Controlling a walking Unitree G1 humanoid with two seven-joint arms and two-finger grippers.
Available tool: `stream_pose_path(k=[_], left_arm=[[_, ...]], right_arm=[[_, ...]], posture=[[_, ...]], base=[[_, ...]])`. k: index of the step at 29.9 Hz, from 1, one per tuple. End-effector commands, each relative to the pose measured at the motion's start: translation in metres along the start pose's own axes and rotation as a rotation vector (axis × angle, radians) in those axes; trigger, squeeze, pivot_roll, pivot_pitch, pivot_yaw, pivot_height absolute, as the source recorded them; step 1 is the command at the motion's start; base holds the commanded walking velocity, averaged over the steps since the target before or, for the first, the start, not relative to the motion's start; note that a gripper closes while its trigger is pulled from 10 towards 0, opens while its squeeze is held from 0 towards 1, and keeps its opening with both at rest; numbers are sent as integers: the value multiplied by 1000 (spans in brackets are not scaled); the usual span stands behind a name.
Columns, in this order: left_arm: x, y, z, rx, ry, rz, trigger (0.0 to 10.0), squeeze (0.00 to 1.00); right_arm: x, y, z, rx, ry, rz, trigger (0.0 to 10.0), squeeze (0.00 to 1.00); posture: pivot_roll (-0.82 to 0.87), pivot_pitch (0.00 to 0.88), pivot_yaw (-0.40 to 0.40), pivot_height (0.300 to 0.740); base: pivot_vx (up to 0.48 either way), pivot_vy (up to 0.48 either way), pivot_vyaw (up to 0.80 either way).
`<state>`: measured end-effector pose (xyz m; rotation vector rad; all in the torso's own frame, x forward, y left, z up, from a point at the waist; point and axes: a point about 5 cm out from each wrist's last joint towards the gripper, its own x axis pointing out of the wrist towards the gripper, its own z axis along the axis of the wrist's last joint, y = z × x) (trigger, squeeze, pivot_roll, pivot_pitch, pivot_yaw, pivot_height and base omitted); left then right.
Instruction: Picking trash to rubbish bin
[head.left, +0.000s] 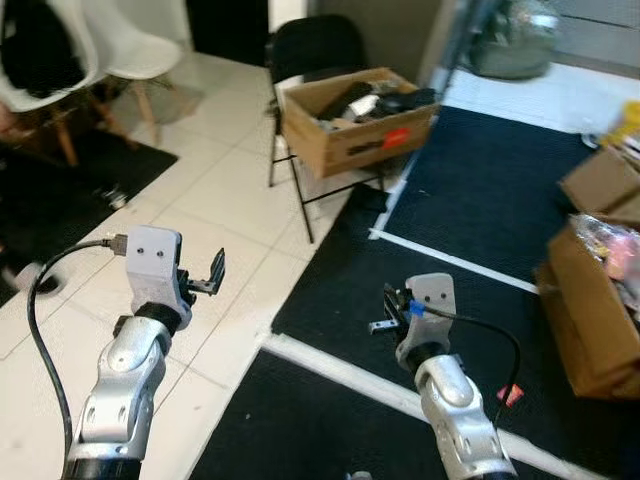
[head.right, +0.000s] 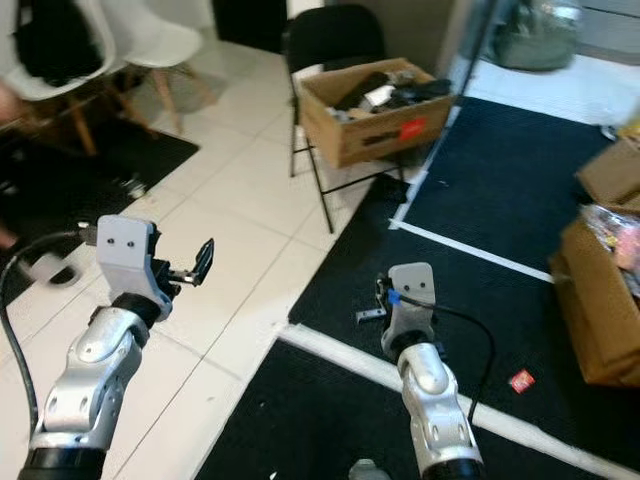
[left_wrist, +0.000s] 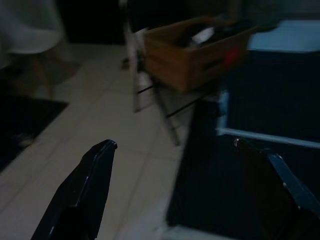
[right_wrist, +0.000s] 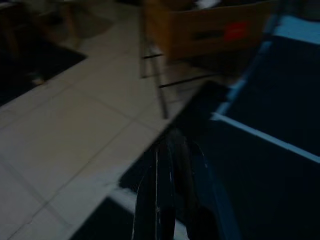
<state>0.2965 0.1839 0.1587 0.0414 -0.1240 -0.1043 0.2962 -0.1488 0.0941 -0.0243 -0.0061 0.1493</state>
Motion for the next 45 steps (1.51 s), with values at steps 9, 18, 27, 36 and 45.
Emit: stream_pose_path(k=[9, 18, 27, 36, 45], left_arm=[[-7, 0, -9, -8, 16, 19, 10000, 0], [-17, 8, -16, -10, 28, 56, 10000, 0], [-21, 11, -18, -10, 36, 58, 10000, 0], [-26, 9, -21, -15, 44, 79, 10000, 0], [-25, 11, -20, 9, 41, 92, 10000, 0]], right_arm=[[-3, -3, -9, 23, 39, -12, 10000, 0], [4, -19, -11, 20, 54, -83, 10000, 0], [14, -35, 0, 33, 18, -140, 10000, 0], [20, -22, 8, 108, -16, -47, 10000, 0], [19, -4, 5, 105, -20, 53, 10000, 0]], posture=[[-9, 152, 17, 740], [-2, 151, 2, 740], [0, 151, -4, 740], [-3, 143, -15, 740], [-3, 133, -21, 740]], base=[[0, 0, -800], [0, 0, -800], [0, 0, -800], [0, 0, -356], [0, 0, 0]])
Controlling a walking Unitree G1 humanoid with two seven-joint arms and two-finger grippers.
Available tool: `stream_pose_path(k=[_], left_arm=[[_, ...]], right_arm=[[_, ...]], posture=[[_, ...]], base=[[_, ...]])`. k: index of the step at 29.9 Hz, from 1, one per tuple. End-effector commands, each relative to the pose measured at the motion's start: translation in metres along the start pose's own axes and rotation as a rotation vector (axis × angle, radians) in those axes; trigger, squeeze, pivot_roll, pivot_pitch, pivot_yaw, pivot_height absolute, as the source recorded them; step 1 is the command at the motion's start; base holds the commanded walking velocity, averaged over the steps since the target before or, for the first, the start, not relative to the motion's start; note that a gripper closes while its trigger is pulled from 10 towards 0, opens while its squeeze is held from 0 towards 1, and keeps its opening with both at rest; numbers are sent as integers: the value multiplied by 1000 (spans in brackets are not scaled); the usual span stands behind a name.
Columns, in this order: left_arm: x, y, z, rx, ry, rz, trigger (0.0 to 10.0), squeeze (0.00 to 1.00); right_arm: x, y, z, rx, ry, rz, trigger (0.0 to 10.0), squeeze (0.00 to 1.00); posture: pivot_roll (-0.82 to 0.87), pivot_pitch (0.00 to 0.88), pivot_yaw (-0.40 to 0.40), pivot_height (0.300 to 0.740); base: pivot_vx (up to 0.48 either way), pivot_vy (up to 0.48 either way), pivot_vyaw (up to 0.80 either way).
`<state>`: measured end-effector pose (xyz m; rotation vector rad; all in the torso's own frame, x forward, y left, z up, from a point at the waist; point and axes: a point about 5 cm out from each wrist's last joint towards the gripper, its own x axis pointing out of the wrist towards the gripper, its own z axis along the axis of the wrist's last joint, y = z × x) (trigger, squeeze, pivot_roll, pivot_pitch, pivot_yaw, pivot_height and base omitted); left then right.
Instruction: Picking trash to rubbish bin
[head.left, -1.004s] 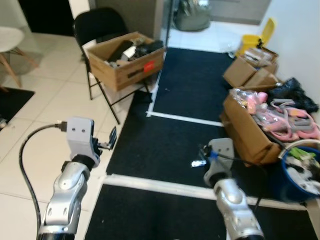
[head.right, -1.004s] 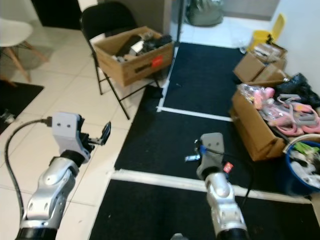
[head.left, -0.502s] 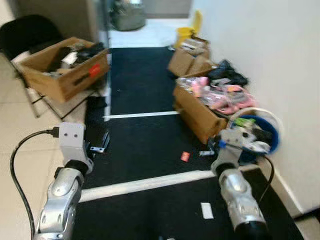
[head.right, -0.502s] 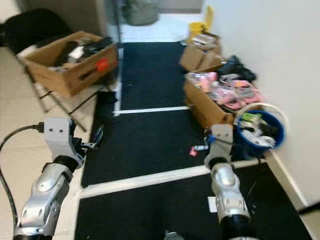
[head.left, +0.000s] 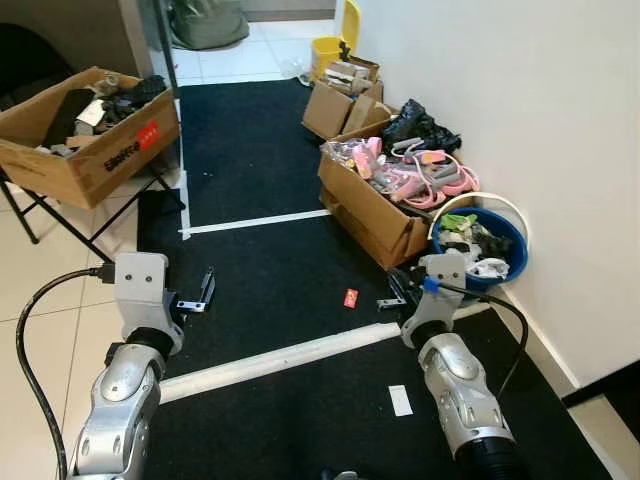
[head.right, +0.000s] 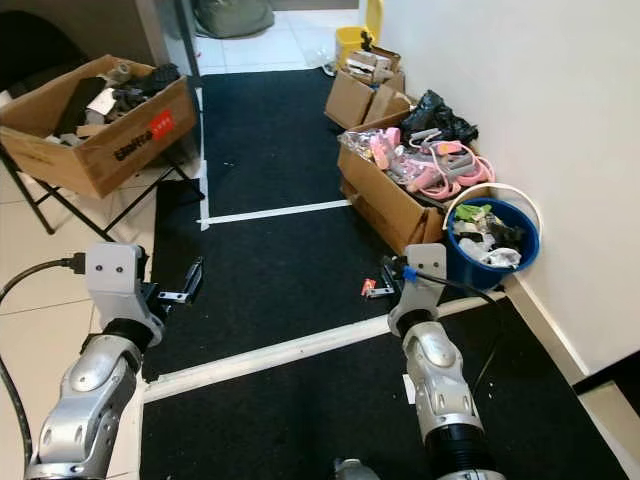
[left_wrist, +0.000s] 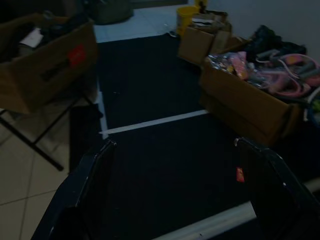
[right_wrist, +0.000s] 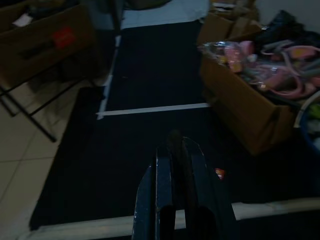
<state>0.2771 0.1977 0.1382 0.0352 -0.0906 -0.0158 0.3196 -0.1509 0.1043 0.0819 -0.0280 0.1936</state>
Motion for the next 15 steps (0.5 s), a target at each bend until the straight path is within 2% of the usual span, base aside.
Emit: stream_pose_path(k=[1, 5, 8, 15], left_arm=[[-2, 0, -2, 14, 4, 3, 10000, 0], [-2, -3, -2, 18, 6, -7, 10000, 0], [-2, -2, -2, 15, 0, -4, 10000, 0], [-1, -3, -3, 24, 3, -7, 10000, 0]], right_arm=[[-4, 2, -6, 1, 11, 9, 10000, 0], [-5, 2, -9, -2, 20, -2, 10000, 0], [-8, -3, -16, 7, 52, -48, 10000, 0], [-11, -5, -19, 11, 63, -64, 10000, 0]], posture=[[-3, 133, -21, 740], [-1, 129, -25, 740], [-2, 123, -23, 740], [-3, 110, -23, 740]], base=[[0, 0, 0], [126, 0, 0], [324, 0, 0], [363, 0, 0]])
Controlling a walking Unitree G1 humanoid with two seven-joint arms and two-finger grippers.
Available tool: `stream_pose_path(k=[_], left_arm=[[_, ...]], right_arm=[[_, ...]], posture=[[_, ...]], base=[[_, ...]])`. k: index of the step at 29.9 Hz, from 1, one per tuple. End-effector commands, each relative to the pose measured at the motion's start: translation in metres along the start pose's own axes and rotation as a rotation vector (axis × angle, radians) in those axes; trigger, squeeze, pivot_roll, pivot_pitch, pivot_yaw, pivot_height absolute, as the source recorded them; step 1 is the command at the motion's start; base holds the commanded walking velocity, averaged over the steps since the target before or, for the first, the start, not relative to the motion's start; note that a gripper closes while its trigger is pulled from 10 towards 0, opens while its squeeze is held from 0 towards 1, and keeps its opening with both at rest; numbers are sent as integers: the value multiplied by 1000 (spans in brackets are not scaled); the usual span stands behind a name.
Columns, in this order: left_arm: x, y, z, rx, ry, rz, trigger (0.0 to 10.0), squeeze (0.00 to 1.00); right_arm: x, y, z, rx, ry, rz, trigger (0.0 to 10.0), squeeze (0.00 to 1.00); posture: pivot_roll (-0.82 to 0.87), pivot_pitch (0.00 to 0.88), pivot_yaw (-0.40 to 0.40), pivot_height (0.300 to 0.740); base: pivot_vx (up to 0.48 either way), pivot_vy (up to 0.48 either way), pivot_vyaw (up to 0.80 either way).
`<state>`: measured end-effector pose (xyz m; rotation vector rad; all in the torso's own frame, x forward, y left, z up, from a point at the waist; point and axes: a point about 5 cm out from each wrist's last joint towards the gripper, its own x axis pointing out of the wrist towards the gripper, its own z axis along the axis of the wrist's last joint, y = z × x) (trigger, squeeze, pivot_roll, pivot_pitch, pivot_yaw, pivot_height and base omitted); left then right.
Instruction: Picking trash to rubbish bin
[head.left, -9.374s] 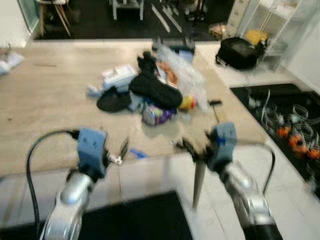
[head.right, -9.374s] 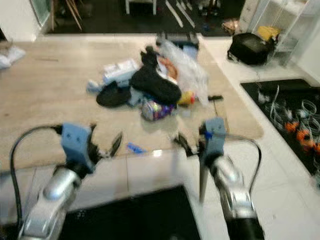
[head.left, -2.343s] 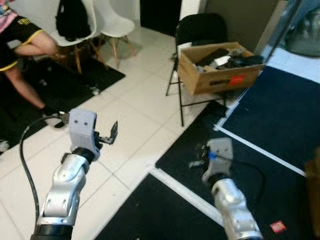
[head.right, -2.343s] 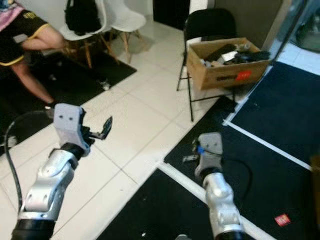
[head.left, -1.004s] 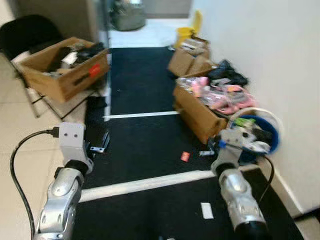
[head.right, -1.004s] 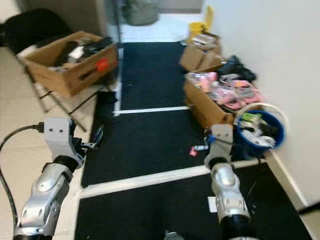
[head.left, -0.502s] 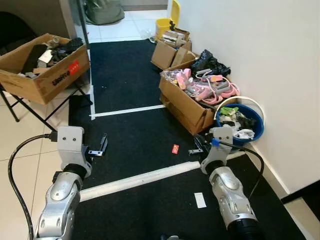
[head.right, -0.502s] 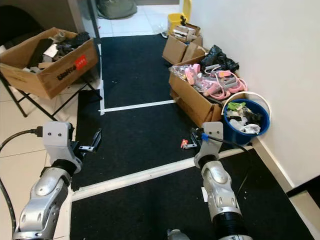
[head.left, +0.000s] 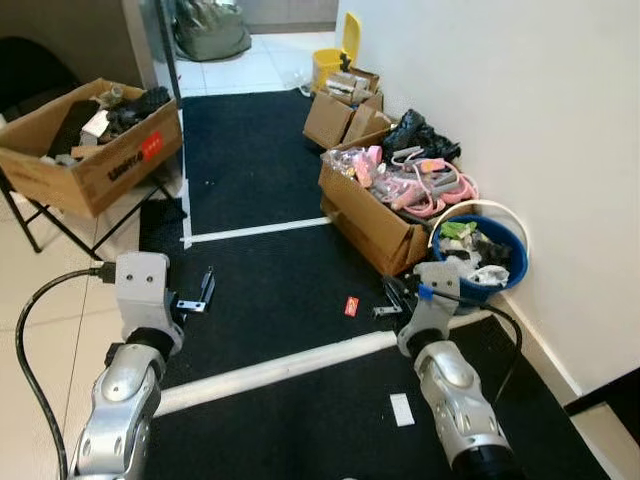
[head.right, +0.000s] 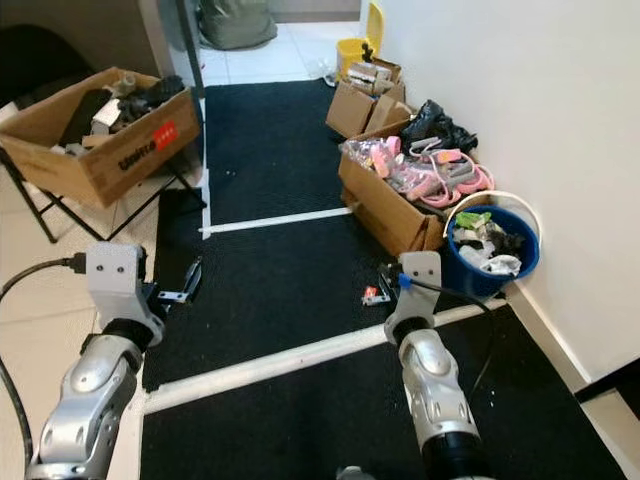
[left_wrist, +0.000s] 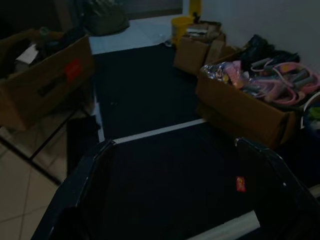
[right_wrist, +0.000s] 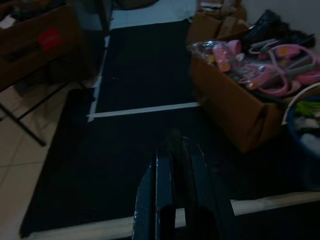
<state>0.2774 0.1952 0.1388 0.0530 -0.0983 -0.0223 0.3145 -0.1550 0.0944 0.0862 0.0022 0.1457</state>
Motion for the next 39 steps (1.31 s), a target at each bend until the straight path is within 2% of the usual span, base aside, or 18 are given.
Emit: stream_pose_path(k=[1, 39], left_arm=[[-2, -1, -4, 6, 12, 0, 10000, 0], [-1, -2, -4, 23, 12, -37, 10000, 0]], right_arm=[[-5, -2, -10, 4, 36, -16, 10000, 0], [-5, -3, -16, -7, 62, -47, 10000, 0]], posture=[[-2, 109, -23, 740], [10, 108, -19, 740]], base=[[375, 0, 0], [379, 0, 0]])
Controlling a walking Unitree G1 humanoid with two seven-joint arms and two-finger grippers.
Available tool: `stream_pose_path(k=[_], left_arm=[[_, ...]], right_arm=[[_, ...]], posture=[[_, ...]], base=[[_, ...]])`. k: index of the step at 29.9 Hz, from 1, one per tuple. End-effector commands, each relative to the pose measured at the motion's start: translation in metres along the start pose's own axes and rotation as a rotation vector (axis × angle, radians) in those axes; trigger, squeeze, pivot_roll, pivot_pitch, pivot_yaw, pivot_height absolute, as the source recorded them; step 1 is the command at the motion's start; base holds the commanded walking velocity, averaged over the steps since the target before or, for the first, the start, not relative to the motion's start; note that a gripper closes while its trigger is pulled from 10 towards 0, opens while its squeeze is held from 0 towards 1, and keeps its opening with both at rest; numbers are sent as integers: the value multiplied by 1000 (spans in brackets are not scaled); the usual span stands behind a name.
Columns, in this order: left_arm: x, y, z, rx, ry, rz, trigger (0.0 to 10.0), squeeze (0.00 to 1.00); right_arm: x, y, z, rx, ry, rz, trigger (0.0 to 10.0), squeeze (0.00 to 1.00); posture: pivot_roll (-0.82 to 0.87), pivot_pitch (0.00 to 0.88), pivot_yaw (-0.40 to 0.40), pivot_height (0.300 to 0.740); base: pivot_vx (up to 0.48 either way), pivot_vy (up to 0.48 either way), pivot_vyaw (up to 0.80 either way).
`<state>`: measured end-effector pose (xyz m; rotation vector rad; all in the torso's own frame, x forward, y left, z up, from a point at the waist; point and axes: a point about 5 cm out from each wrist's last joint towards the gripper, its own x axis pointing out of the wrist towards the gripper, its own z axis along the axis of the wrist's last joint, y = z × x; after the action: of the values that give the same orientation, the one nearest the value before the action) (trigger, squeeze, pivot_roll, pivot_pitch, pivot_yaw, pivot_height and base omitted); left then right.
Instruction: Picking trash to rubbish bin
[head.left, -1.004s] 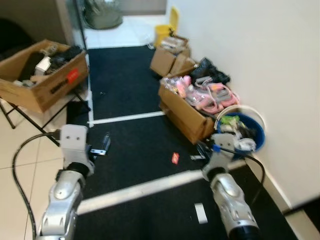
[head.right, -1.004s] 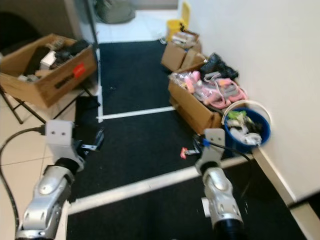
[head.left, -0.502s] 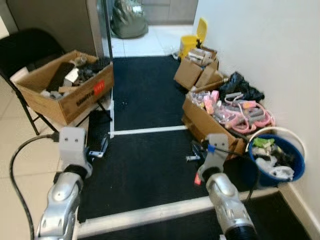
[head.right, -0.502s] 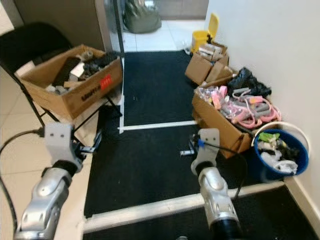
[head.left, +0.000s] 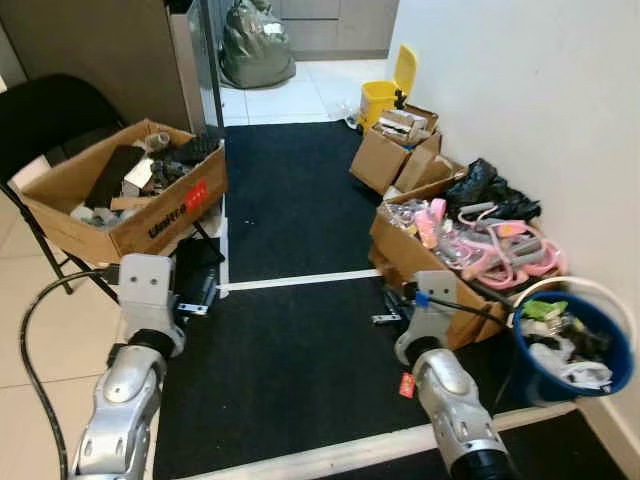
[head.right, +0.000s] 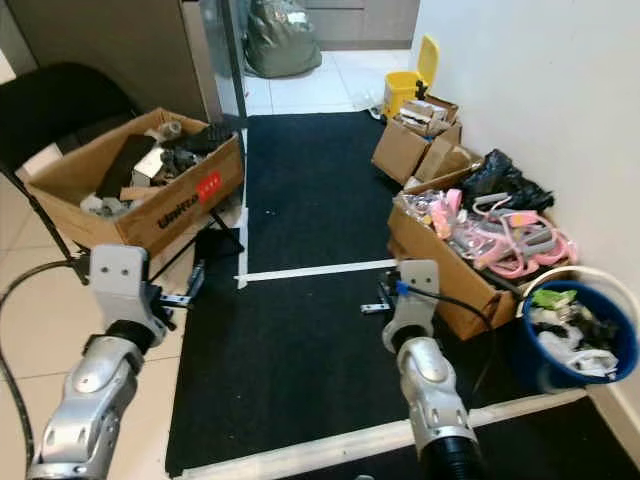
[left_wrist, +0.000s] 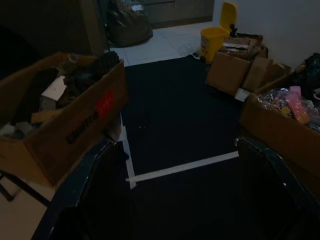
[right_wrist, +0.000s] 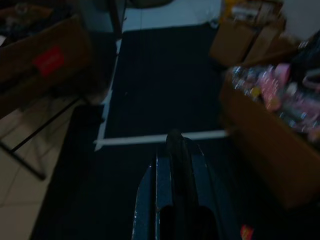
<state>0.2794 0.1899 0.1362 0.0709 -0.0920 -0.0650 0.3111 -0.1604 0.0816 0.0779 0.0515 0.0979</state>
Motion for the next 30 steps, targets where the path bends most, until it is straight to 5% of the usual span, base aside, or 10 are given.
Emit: stream_pose_path(k=[1, 30], left_arm=[[-3, 3, -2, 8, 6, 6, 10000, 0], [-5, 2, -3, 7, 9, 6, 10000, 0]], right_arm=[[-1, 3, -4, -4, 15, 2, 10000, 0], [1, 3, -3, -15, 13, 17, 10000, 0]], posture=[[10, 108, -19, 740], [9, 119, -29, 740]], base=[[379, 0, 0], [378, 0, 0]])
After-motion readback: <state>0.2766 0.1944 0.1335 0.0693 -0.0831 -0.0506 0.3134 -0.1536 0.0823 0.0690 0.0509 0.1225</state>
